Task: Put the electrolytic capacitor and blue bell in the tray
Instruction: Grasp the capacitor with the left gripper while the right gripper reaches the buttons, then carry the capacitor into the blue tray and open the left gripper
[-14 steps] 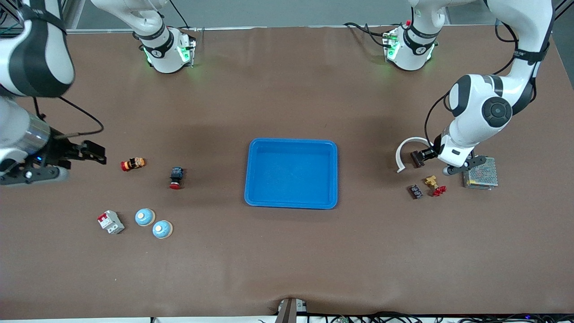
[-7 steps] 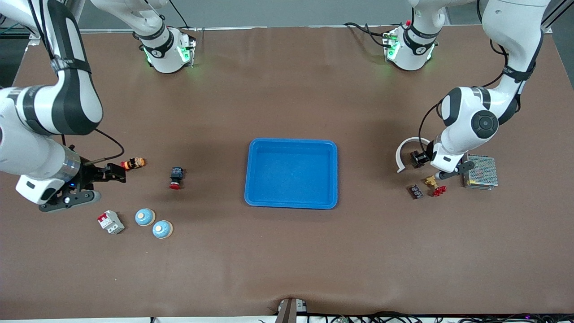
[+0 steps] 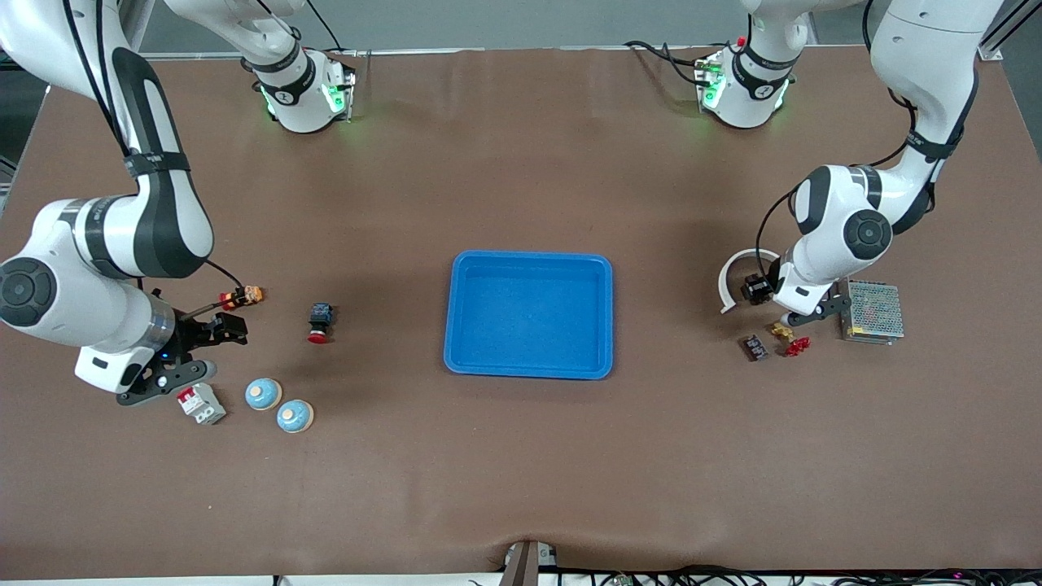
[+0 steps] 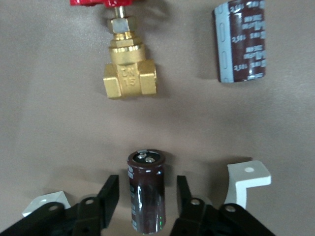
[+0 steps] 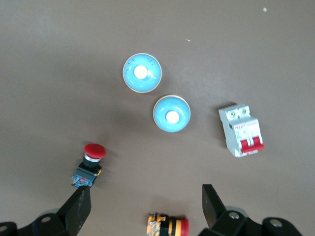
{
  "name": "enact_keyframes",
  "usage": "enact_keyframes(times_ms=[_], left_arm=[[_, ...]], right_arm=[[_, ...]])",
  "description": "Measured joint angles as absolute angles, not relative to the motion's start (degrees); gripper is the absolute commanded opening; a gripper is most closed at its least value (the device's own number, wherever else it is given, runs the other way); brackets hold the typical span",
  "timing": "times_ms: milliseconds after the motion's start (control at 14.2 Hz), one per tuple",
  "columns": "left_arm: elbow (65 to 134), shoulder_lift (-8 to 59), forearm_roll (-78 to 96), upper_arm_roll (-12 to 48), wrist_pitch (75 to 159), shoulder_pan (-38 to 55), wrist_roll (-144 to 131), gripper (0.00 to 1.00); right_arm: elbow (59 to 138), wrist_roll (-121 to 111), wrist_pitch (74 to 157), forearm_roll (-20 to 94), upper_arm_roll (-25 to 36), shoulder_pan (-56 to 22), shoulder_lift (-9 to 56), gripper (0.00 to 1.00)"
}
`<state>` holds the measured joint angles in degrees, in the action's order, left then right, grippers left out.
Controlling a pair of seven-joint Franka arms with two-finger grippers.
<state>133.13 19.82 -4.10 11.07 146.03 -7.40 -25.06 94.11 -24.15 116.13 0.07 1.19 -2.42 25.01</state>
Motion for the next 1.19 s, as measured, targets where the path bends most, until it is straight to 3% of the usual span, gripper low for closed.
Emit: enact_keyframes(times_ms=[141, 211, 562, 703, 913, 1194], left_arm=[[133.1, 20.1, -4.2, 11.1, 146.0, -7.4, -25.1, 0.05], [133.1, 20.1, -4.2, 11.1, 146.0, -7.4, -25.2, 0.00], [131.1, 19.1, -4.3, 11.3, 145.7, -7.3, -26.4, 0.00], [128.1, 17.5, -4.3, 12.0, 140.7, -7.2, -27.0, 0.00], [122.9, 15.6, -4.4, 16.0, 132.6, -7.0, -32.1, 0.00], [120.3, 15.5, -4.4, 22.3, 131.0, -5.3, -41.8, 0.00]], right_arm=[[94.1, -29.2, 118.7, 0.1, 1.2, -2.4, 26.6, 1.00], [94.1, -31.9, 120.0, 0.1, 1.2, -2.4, 27.4, 1.00], [94.0, -41.5, 124.9, 0.1, 1.4, -2.2, 30.7, 1.00], [94.0, -44.4, 126.3, 0.1, 1.4, -2.0, 31.6, 1.00], [93.9, -48.9, 128.8, 0.1, 1.4, -1.8, 33.7, 1.00], [93.8, -52.4, 130.4, 0.2, 1.4, -1.1, 36.0, 1.00]])
